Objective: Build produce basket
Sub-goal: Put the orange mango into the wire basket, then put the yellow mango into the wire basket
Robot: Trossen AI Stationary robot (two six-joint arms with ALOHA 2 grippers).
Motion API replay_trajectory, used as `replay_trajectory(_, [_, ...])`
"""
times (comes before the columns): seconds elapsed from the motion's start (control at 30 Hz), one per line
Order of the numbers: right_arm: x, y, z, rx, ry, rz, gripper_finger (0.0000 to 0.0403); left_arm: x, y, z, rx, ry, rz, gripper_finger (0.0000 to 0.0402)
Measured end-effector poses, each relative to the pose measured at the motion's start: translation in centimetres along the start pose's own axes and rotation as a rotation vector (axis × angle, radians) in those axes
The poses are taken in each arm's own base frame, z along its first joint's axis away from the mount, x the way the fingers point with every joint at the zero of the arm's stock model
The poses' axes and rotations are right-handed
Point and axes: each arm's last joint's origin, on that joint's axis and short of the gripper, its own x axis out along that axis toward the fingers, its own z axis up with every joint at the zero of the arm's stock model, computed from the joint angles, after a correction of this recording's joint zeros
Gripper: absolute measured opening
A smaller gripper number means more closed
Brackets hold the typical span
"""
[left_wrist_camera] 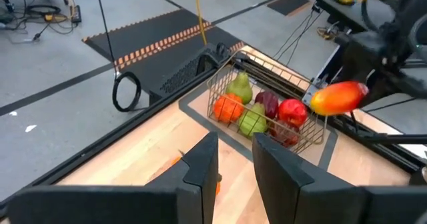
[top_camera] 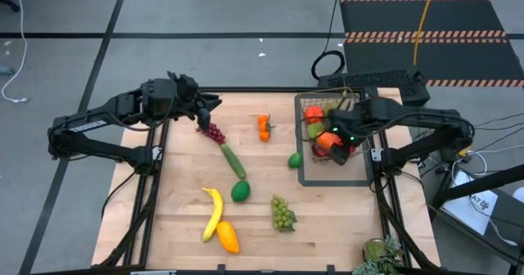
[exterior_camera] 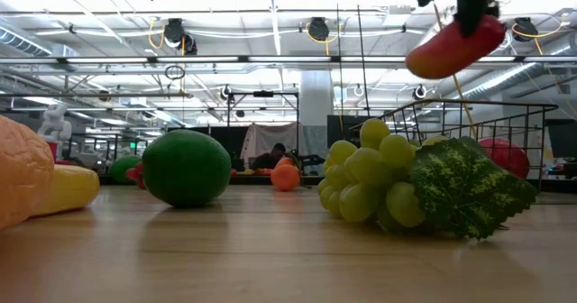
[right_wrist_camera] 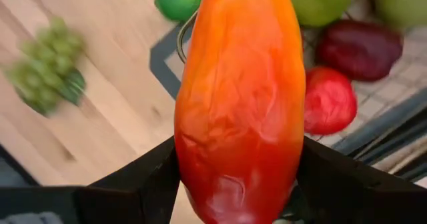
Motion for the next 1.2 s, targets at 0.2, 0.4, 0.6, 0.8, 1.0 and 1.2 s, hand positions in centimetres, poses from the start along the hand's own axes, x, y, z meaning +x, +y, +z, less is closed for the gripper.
replay_trajectory(0.2, [2.4, 0.6, 2.0, -0.238, 0.1, -0.08, 0.0254, 0.4, -0.1, -0.1, -0.007, 0.015, 0.005, 0.0093])
replay_trajectory(0.4, [4.1, 0.5, 3.5, -0.338, 0.123, -0.248, 0.0254, 0.2, -0.4, -0.3, -0.003, 0.019, -0.011, 0.0093])
replay_trajectory(0.6, [5.2, 0.3, 3.8, -0.385, 0.168, -0.266, 0.0255, 0.1, -0.7, -0.4, -0.004, 0.03, -0.043, 0.0093])
replay_trajectory(0.8, [5.7, 0.2, 3.6, -0.348, 0.174, -0.267, 0.0284, 0.1, -0.8, -0.4, 0.006, 0.04, -0.068, 0.0093])
replay_trajectory(1.0, [4.7, 0.2, 3.1, -0.227, 0.103, -0.22, 0.0336, 0.1, -0.9, -0.5, 0.049, 0.058, -0.113, 0.0093])
replay_trajectory(1.2, [3.1, 0.0, 1.9, -0.093, 0.069, -0.108, 0.0363, 0.1, -0.9, -1.0, 0.047, 0.125, -0.161, 0.0093])
